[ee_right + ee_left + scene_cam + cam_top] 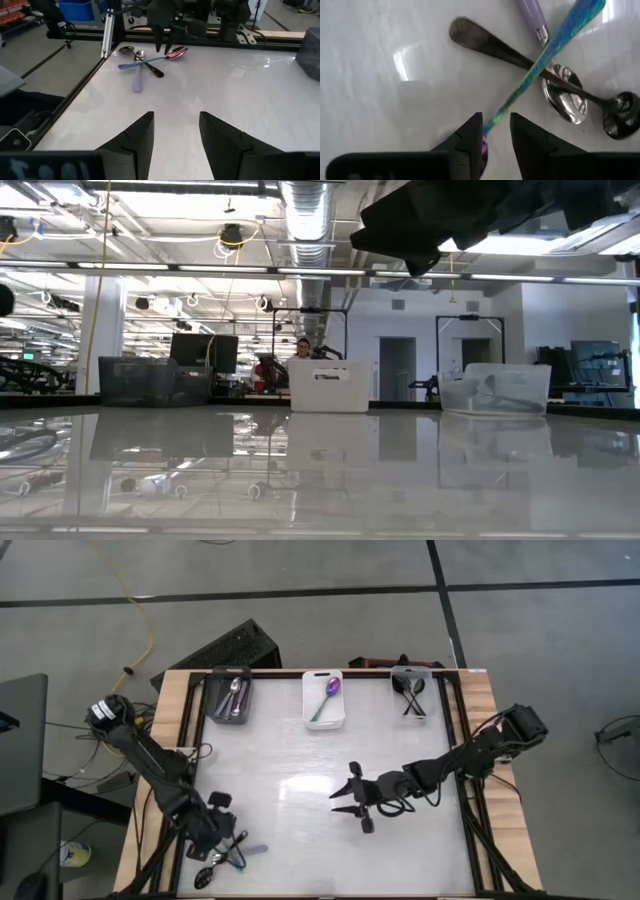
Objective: Sort silverware by color (type)
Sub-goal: Put the blue spoon into the white bin
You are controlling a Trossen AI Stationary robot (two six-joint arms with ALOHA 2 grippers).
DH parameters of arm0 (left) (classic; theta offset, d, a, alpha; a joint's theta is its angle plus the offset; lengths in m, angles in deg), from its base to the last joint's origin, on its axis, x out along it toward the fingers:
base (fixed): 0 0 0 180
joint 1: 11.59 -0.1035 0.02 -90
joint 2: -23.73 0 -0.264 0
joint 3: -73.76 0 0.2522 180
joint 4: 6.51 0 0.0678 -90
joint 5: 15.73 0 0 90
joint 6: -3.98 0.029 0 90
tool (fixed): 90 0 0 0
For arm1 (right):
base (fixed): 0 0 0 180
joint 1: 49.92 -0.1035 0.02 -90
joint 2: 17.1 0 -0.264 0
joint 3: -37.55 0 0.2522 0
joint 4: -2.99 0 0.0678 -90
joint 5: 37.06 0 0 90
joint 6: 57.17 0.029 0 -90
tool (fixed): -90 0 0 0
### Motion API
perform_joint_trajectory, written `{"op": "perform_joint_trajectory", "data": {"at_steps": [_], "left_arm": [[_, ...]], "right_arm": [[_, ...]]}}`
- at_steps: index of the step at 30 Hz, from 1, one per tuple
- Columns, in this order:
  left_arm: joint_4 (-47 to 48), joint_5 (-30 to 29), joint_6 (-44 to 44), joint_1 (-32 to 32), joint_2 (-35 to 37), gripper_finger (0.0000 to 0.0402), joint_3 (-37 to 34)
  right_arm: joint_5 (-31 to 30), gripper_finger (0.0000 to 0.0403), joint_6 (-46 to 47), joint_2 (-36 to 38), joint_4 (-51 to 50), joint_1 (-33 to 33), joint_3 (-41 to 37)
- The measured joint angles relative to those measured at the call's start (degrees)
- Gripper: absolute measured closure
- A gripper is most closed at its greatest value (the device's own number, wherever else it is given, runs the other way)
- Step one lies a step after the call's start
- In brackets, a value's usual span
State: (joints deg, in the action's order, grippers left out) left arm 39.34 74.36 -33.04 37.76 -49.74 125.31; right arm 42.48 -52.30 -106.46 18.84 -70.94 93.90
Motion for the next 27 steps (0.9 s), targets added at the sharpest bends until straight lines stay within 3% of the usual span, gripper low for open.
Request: {"op": "perform_joint_trajectory", "data": {"at_steps": [7,15,19,24,27], "left_arm": [[-2.5,-4.1,-1.7,4.7,-4.6,0.0322,0.0],[-3.3,-5.1,1.0,5.6,-10.7,0.0322,0.4],[-3.2,-6.3,1.8,5.6,-9.9,0.033,0.2],[-1.3,-10.2,1.6,5.5,-6.6,0.0386,-0.2],[-1.1,-12.6,1.4,5.1,-3.7,0.0393,-0.2]], "right_arm": [[0.0,0.0223,2.6,0.0,0.6,0.0,0.0],[-0.2,0.0223,2.4,0.0,3.0,0.0,0.0],[-0.2,0.0223,2.4,0.0,2.9,0.0,0.0],[-0.2,0.0223,2.3,0.0,2.8,-0.6,0.0],[-0.2,0.0223,2.2,0.0,2.5,-1.2,0.0]]}}
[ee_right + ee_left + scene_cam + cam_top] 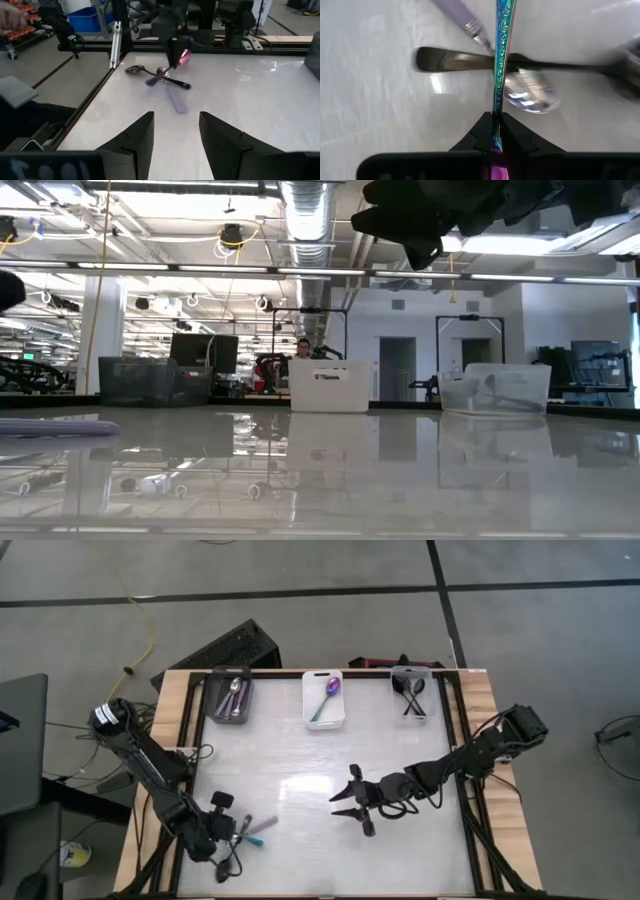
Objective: Sort silverware by color (type)
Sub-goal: Put the blue spoon into the white bin
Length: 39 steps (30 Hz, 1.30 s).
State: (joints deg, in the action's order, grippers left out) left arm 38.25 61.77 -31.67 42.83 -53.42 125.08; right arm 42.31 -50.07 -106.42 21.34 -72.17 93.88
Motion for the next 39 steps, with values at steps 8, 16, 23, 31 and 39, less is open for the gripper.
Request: {"op": "perform_joint_trajectory", "data": {"at_steps": [8,16,23,31,39], "left_arm": [[5.6,-0.8,2.9,-4.6,9.1,0.0398,0.0],[4.0,-12.7,34.9,-16.6,16.4,0.0399,0.1],[-17.6,-10.2,81.9,-42.4,17.6,0.0399,0.2],[-36.5,7.4,108.2,-73.3,9.7,0.0399,5.1],[-36.1,20.9,119.9,-84.0,-10.7,0.0399,21.0]], "right_arm": [[-0.1,0.0223,0.0,0.0,-0.4,-2.5,0.0],[-6.2,0.0223,3.5,0.0,-0.5,-6.0,0.0],[-12.4,0.0223,6.1,0.0,-0.5,-9.5,0.0],[-18.8,0.0223,6.6,0.0,-0.1,-12.1,0.0],[-19.7,0.0223,6.8,0.0,0.1,-9.6,0.0]]}}
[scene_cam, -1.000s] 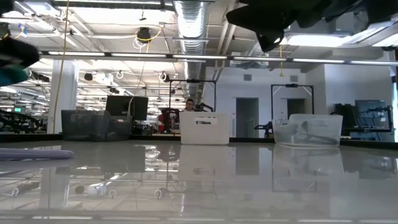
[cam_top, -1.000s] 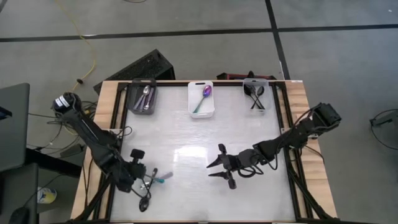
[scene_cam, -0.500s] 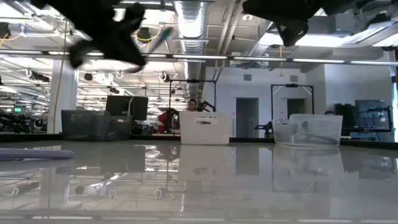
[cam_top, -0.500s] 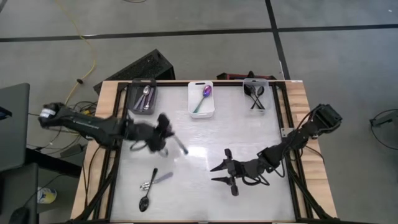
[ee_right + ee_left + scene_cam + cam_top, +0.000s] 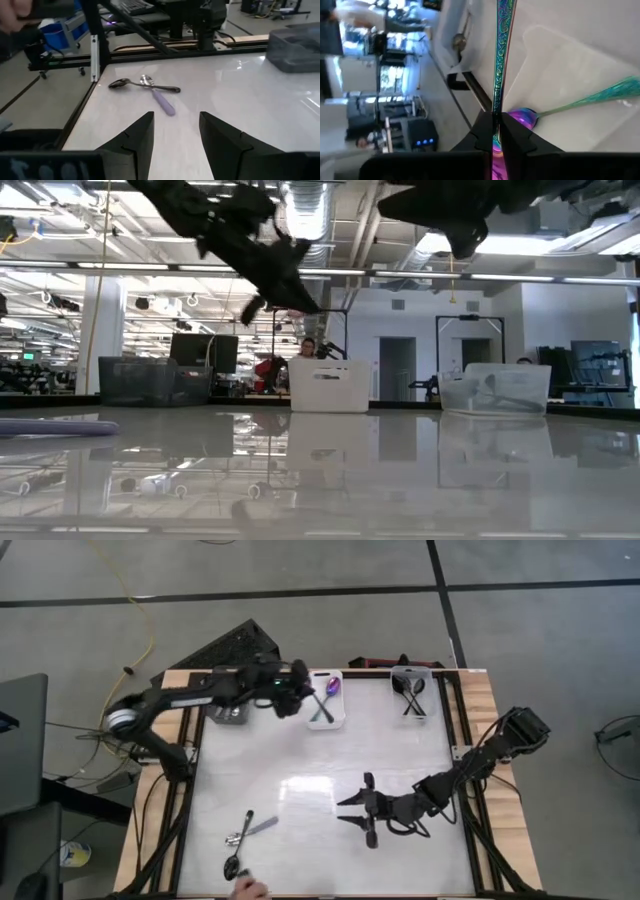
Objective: Sort silverware by color (type)
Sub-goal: Put the blue spoon into the white bin
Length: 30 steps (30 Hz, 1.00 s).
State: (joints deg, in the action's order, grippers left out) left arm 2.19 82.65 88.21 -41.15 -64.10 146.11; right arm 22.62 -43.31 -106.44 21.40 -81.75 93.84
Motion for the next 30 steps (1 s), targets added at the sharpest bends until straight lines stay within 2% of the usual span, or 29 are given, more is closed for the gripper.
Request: {"op": "perform_joint_trajectory", "data": {"at_steps": [4,8,18,24,30], "left_arm": [[0.2,0.4,7.1,0.0,-8.2,0.04,6.3],[0.2,0.0,11.4,0.1,-13.0,0.04,9.5],[2.1,1.8,-5.3,-1.9,-15.5,0.04,10.3],[2.4,1.6,-8.4,-3.5,-15.5,0.04,10.3],[4.1,2.0,-6.8,-6.1,-15.5,0.0387,10.3]], "right_arm": [[0.0,0.0223,1.8,0.0,-0.2,1.1,0.0],[0.0,0.0223,2.7,0.0,-0.3,1.2,0.0],[0.2,0.0223,2.7,0.0,-1.0,-0.4,0.0],[0.2,0.0223,2.7,0.0,-1.1,-2.4,0.0],[0.1,0.0223,2.6,0.0,-1.5,-4.3,0.0]]}}
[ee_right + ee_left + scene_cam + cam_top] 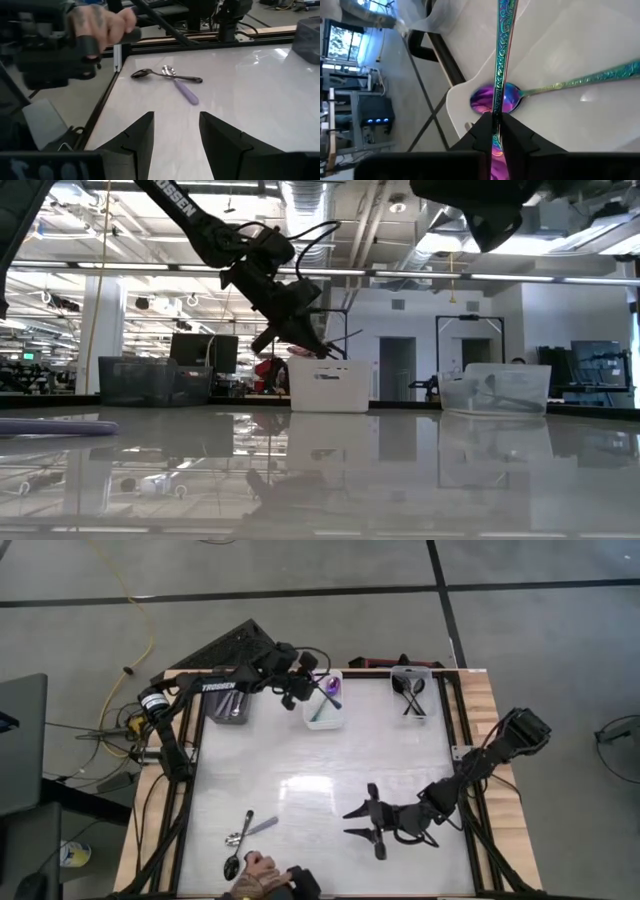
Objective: Sort silverware by color (type)
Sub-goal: Put the blue spoon into the white bin, then put the black spoon into the transparent bin
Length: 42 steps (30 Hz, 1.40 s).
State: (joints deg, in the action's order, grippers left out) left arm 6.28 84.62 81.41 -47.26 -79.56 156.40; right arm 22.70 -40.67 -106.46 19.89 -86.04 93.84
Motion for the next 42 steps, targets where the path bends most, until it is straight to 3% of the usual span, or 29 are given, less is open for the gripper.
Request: {"op": "perform_joint_trajectory", "data": {"at_steps": [9,16,23,27,31,36,39,42], "left_arm": [[0.2,0.9,0.7,-0.3,0.0,0.0333,0.0],[0.1,-1.5,0.4,1.3,0.2,0.0316,0.0],[6.6,-2.5,-5.3,5.4,7.5,0.0315,0.0],[16.2,-2.2,-18.3,9.3,14.7,0.0315,0.0],[28.3,-1.7,-38.8,13.1,21.0,0.0315,0.0],[44.3,3.1,-64.4,18.6,26.0,0.0315,0.0],[54.1,6.4,-74.4,23.9,27.8,0.0315,-1.0],[57.3,7.4,-84.0,31.6,29.4,0.0315,-4.5]], "right_arm": [[-0.1,0.0223,0.1,0.0,-0.2,-0.3,0.0],[-0.1,0.0223,0.2,0.0,0.2,-0.3,0.0],[-0.1,0.0223,0.2,0.0,-0.3,-0.3,0.0],[0.1,0.0223,-0.1,0.0,-0.4,-0.2,0.0],[0.2,0.0223,-2.9,0.0,-0.7,-0.2,0.0],[0.4,0.0223,-4.8,0.0,-1.8,-0.2,0.1],[0.4,0.0223,-4.9,0.0,-2.3,-0.2,0.1],[1.7,0.0223,-4.9,0.0,-3.3,-0.2,0.1]]}}
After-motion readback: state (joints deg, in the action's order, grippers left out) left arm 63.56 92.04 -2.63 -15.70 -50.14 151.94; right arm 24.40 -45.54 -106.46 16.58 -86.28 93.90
